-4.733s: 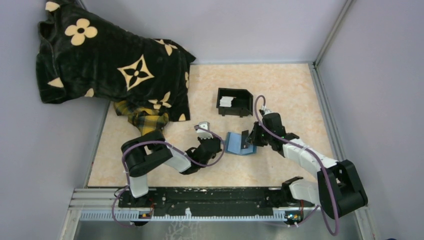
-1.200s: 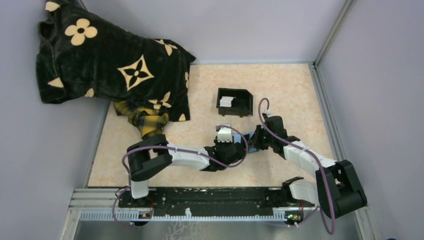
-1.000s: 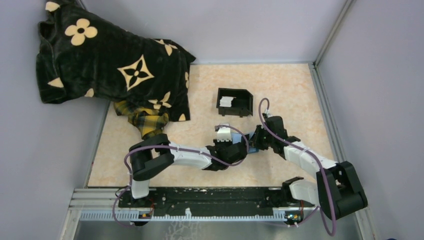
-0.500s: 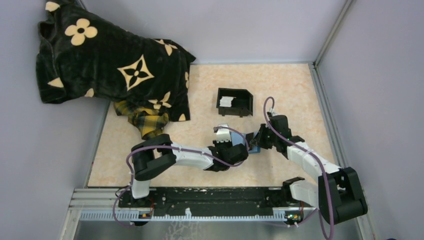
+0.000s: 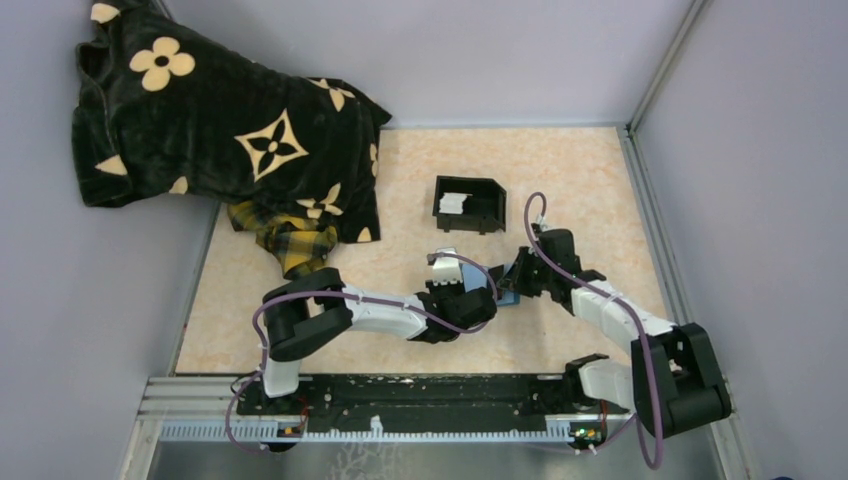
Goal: Put the credit cards into the card holder
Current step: Insert the credit card into the card holder.
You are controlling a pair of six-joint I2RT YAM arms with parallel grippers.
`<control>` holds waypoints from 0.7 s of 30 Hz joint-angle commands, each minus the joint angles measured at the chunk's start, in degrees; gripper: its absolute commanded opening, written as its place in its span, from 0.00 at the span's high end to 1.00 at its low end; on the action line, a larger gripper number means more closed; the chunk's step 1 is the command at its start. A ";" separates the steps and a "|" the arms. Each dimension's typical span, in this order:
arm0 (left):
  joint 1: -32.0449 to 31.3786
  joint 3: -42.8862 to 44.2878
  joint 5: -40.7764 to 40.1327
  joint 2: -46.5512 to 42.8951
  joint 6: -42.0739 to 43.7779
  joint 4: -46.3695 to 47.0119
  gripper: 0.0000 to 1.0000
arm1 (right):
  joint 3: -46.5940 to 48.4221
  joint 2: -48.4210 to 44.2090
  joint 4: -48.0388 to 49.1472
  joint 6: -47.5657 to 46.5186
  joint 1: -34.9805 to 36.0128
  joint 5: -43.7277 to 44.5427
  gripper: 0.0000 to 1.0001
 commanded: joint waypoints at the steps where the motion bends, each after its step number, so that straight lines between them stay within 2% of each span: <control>1: 0.33 -2.14 4.59 3.72 -1.09 -5.85 1.00 | 0.33 1.42 3.90 0.46 -0.51 -1.08 1.00; 21: 0.25 -3.15 5.66 4.29 -2.14 -5.84 1.00 | -4.38 5.73 8.30 0.29 -1.16 -1.45 1.00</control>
